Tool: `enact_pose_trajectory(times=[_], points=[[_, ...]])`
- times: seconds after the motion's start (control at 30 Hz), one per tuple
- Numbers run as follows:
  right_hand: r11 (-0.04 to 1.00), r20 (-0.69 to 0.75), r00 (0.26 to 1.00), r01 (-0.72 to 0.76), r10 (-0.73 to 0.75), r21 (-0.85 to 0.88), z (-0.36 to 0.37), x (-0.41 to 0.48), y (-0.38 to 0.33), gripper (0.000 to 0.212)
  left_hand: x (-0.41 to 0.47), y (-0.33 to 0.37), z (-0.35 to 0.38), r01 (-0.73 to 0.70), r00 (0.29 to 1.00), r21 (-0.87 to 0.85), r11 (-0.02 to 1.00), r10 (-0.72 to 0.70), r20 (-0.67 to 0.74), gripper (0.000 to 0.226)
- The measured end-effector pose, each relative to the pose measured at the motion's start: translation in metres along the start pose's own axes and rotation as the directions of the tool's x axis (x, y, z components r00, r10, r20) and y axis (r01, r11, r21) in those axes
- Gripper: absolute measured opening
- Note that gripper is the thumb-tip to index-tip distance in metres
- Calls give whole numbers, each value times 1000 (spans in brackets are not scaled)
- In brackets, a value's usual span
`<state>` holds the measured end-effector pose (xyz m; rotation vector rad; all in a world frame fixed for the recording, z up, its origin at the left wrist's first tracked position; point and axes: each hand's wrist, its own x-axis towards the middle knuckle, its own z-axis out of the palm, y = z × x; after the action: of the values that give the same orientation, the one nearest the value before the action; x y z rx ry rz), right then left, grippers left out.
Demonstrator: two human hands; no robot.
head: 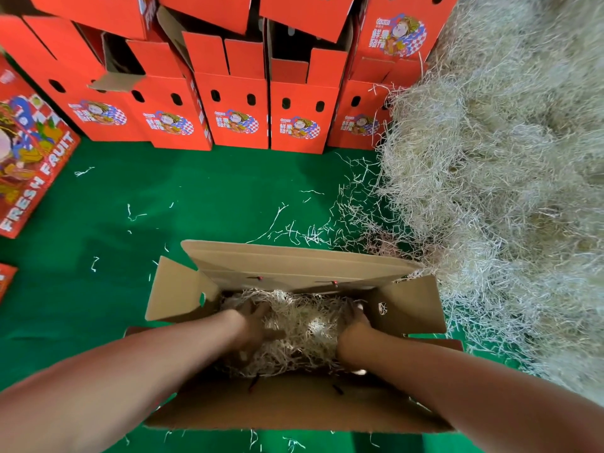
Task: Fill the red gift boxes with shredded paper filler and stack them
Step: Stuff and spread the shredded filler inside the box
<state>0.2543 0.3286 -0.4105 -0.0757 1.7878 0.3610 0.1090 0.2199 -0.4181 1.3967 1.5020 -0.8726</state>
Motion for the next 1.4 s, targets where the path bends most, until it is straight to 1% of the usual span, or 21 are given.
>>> enact_pose_trajectory(times=[0.03,0.1,0.13,0.2,0.27,0.3,0.4,0.43,0.5,0.57,0.63,0.7,0.77,0.83,0.93,1.0,1.1,1.23,1.3,1.37,1.4], points=[[999,22,999,-27,28,-27,-1,-3,0,63,1,3,2,-31,999,3,1000,31,-34,96],[999,25,999,36,-36,-5,-11,-14,2,56,0,12,2,-86,986,73,994,95,-135,97],[996,-33,996,84,-83,39,-17,-18,4,50,-1,15,0,-100,974,126,987,123,-190,89],[980,-266,961,118,-74,157,-30,-24,9,33,-3,21,-5,-107,939,291,951,193,-285,55],[952,-466,883,96,54,292,-37,-22,14,27,-6,23,-11,-100,904,410,907,255,-343,27],[932,-484,868,74,115,354,-38,-18,16,28,-8,24,-12,-96,883,419,903,271,-383,23],[854,-366,912,37,183,519,-31,-2,17,27,-11,25,-14,-135,814,324,936,291,-503,31],[815,-335,924,47,184,577,-27,3,17,26,-10,26,-13,-152,817,296,943,289,-500,37],[724,-311,928,69,206,686,-19,11,19,22,-8,24,-11,-164,890,292,942,269,-368,48],[651,-281,934,72,222,755,-16,12,24,16,-7,19,-10,-140,975,247,959,178,-136,53],[613,-235,950,62,206,787,-14,11,25,17,-7,16,-12,-125,991,216,968,132,-17,52],[592,-199,963,56,180,804,-12,9,26,19,-7,18,-14,-123,974,182,975,154,-167,41],[545,-180,971,67,158,836,-11,9,26,19,-5,22,-18,-148,892,42,988,152,-426,38],[510,-188,970,83,157,856,-12,8,26,20,0,23,-19,-247,857,-95,964,172,-487,48],[534,-230,961,116,152,838,-15,2,28,22,7,23,-18,-263,889,59,963,265,-372,58],[532,-200,977,135,67,836,-13,-3,31,18,11,25,-14,-205,918,133,970,238,-318,54],[586,-40,995,88,-94,805,-12,-13,35,13,15,32,-15,-157,943,151,976,194,-272,57],[605,-3,992,80,-127,793,-27,-23,41,21,19,32,-24,-100,978,252,963,142,-156,56],[584,-24,998,58,-66,809,-33,-30,46,20,20,25,-20,-111,979,159,981,136,-153,72],[665,-114,991,38,71,746,-31,-37,48,20,13,15,-14,-169,963,27,985,171,-209,83],[721,-169,978,33,118,692,-29,-41,47,24,8,13,-11,-198,948,-40,979,181,-263,80]])
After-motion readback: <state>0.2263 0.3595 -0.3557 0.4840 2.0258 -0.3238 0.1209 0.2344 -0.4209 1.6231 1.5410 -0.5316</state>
